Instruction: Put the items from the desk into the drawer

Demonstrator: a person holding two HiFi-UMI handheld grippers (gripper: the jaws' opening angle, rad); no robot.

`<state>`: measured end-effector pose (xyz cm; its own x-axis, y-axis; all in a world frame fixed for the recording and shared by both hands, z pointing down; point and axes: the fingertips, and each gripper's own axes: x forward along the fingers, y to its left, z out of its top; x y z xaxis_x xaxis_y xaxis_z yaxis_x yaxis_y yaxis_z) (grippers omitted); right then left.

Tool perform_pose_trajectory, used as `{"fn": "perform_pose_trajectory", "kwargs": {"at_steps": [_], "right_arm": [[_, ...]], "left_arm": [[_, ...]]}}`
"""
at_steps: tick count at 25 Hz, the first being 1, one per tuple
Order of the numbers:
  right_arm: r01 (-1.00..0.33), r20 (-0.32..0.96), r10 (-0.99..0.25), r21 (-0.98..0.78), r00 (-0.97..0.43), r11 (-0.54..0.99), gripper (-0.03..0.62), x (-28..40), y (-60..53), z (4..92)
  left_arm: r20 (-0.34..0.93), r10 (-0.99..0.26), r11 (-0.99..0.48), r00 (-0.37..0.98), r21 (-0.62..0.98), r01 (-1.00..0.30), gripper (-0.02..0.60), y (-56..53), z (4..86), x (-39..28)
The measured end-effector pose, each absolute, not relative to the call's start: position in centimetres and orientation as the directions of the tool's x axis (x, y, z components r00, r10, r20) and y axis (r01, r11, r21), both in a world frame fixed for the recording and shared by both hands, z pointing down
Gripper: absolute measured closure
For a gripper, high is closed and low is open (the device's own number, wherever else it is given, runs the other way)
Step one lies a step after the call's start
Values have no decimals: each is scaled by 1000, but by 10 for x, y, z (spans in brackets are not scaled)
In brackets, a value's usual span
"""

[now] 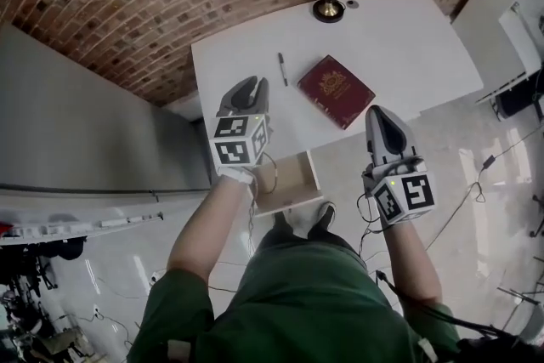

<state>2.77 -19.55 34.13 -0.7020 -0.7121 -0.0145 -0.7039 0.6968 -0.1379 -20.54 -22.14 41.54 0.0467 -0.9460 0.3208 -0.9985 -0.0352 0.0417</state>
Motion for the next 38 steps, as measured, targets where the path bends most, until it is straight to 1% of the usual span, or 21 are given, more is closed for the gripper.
{"fn": "perform_pose_trajectory", "kwargs": {"at_steps": [8, 13, 19, 25, 29, 32, 38], "right_arm": [[-780, 50, -782, -126, -622, 613, 591, 27, -202, 360], [-794, 68, -793, -125, -605, 595, 591, 15, -200, 370], [-824, 92, -820, -127, -565, 553, 591, 22, -196, 382], [-860, 125, -853, -132, -507, 493, 591, 45, -194, 397], [-875, 144, -865, -151, -480, 460, 591, 58, -193, 409], [-886, 168, -872, -153, -460, 438, 591, 68, -191, 422], [-909, 234, -879, -141, -416, 392, 591, 92, -193, 445]], "left_arm": [[438, -899, 2, 19, 47, -999, 520, -249, 472, -274], [520, -853, 4, 32, 68, -998, 520, -255, 512, -298], [573, -815, -28, 79, 97, -995, 520, -270, 544, -291], [606, -783, -83, 138, 118, -990, 520, -311, 575, -266], [639, -754, -93, 152, 125, -988, 520, -335, 600, -252], [667, -730, -78, 146, 131, -988, 520, -351, 622, -246], [729, -673, 11, 126, 181, -984, 520, -380, 667, -240]]}}
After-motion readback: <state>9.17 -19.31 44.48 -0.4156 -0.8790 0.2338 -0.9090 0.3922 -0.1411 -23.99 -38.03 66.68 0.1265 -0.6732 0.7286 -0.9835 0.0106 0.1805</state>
